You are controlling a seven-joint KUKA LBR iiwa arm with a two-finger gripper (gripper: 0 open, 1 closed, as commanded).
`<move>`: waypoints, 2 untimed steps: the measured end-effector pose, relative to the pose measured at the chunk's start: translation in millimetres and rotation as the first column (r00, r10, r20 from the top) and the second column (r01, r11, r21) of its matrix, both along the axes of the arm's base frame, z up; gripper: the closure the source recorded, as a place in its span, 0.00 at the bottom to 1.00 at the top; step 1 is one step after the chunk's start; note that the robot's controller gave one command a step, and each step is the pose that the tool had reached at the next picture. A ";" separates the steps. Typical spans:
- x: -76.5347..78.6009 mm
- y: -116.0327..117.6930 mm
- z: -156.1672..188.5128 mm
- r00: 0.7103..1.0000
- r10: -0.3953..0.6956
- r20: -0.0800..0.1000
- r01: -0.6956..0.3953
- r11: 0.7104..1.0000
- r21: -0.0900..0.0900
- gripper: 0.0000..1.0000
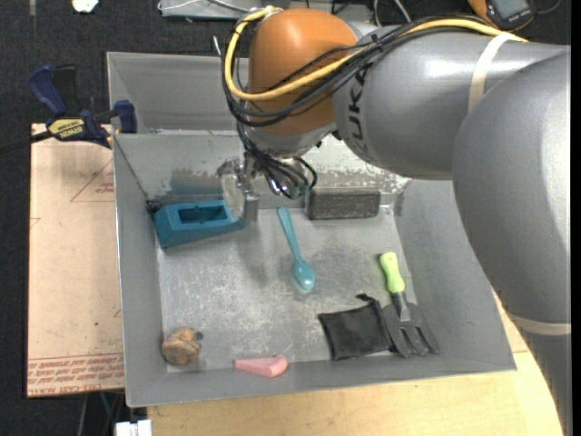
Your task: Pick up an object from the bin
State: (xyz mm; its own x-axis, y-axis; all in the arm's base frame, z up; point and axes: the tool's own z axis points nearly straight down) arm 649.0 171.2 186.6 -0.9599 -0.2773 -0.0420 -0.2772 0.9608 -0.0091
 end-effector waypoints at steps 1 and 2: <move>-1.0 20.8 -27.4 0.976 -0.216 0.005 0.216 0.976 0.013 1.00; 4.4 22.7 -54.9 0.983 -0.184 0.006 0.184 0.983 0.011 1.00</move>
Offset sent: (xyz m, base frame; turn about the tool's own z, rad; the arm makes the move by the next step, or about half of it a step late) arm 0.0078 0.0217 -0.0704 0.0904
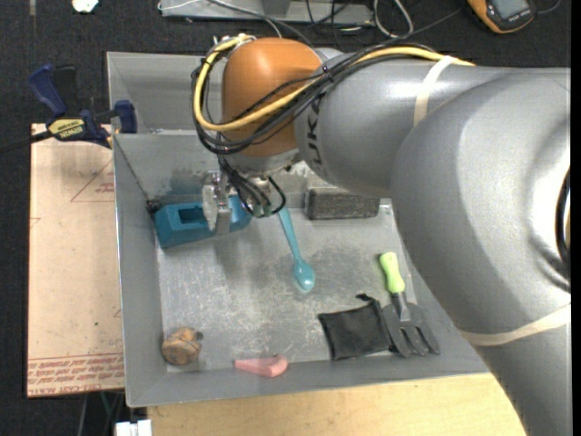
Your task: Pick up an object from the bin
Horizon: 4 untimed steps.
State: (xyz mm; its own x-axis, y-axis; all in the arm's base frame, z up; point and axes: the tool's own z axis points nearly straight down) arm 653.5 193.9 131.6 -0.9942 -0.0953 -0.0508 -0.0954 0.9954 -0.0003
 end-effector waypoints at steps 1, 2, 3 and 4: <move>0.0 -84.4 -21.4 0.999 -0.053 0.003 0.053 0.999 0.013 1.00; 1.8 -86.2 -29.3 0.980 -0.199 0.006 0.199 0.980 0.008 1.00; -5.3 -75.8 -40.3 0.982 -0.190 -0.010 0.190 0.982 0.022 0.00; -5.2 -75.8 -40.3 0.982 -0.190 -0.009 0.190 0.982 0.022 0.00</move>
Offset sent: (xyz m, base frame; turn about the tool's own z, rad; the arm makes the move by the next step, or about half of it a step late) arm -0.0094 -0.0608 -0.0616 0.2496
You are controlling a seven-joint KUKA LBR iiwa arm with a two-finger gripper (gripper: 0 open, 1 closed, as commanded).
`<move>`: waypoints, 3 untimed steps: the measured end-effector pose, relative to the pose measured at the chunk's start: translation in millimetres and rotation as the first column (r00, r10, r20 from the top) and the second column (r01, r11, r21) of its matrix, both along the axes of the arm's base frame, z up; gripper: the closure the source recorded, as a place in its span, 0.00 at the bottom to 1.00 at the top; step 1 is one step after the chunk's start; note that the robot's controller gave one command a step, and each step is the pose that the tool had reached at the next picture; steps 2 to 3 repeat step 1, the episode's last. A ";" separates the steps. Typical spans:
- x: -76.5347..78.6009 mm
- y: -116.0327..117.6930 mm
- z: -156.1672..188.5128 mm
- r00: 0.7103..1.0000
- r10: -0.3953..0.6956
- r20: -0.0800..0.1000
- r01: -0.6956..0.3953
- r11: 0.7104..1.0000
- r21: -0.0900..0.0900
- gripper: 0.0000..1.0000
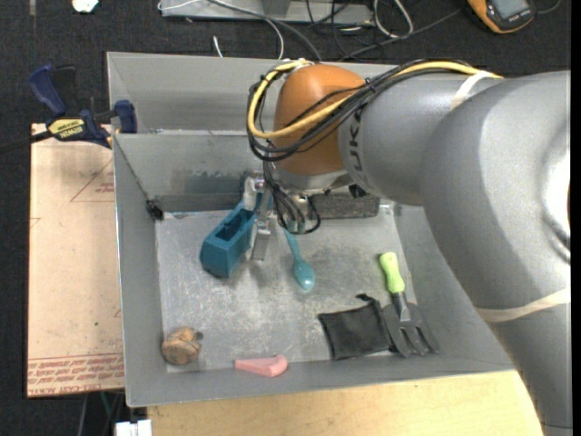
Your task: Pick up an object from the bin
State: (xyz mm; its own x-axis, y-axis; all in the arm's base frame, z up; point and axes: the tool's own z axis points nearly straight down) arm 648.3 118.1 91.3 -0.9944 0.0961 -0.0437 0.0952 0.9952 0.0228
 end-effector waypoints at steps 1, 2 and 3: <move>1.0 13.6 -4.2 0.998 0.058 0.008 -0.058 0.998 -0.008 0.00; 1.0 13.6 -4.2 0.998 0.058 0.008 -0.058 0.998 -0.008 0.00; 1.0 13.6 -4.2 0.998 0.058 0.008 -0.058 0.998 -0.008 0.00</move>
Offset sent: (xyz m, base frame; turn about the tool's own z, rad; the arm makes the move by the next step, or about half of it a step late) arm -0.0001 0.0421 -0.0080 -0.1033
